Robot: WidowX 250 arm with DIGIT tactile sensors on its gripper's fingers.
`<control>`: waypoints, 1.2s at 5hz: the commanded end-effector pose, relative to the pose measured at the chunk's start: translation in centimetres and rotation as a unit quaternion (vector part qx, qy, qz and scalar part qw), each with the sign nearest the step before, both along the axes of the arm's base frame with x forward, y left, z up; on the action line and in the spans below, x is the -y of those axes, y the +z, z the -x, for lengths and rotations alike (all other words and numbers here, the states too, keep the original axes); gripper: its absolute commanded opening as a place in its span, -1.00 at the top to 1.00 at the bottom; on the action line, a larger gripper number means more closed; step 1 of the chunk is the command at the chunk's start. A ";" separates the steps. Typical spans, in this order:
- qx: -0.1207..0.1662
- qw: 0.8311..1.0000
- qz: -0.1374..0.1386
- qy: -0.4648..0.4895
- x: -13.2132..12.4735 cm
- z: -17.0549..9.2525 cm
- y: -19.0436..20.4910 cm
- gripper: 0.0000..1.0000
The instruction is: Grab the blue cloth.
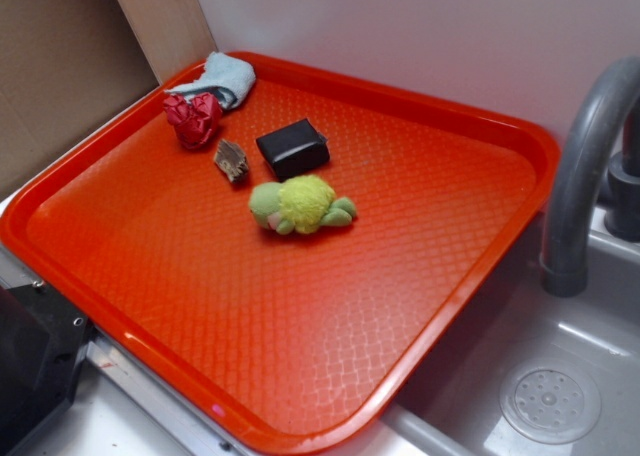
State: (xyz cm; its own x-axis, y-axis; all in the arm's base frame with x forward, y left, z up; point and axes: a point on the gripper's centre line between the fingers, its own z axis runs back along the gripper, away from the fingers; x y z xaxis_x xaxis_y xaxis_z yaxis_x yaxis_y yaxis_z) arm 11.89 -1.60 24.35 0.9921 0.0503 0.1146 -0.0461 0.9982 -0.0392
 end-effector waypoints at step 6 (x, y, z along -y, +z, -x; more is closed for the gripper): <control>0.083 0.977 0.016 0.194 -9.2 -14.4 -12.1 -1.00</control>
State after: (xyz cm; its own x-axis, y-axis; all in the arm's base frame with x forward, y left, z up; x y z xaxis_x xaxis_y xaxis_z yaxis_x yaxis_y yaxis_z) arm 25.67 6.21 10.48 0.8901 0.4083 0.2027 -0.3967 0.9128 -0.0966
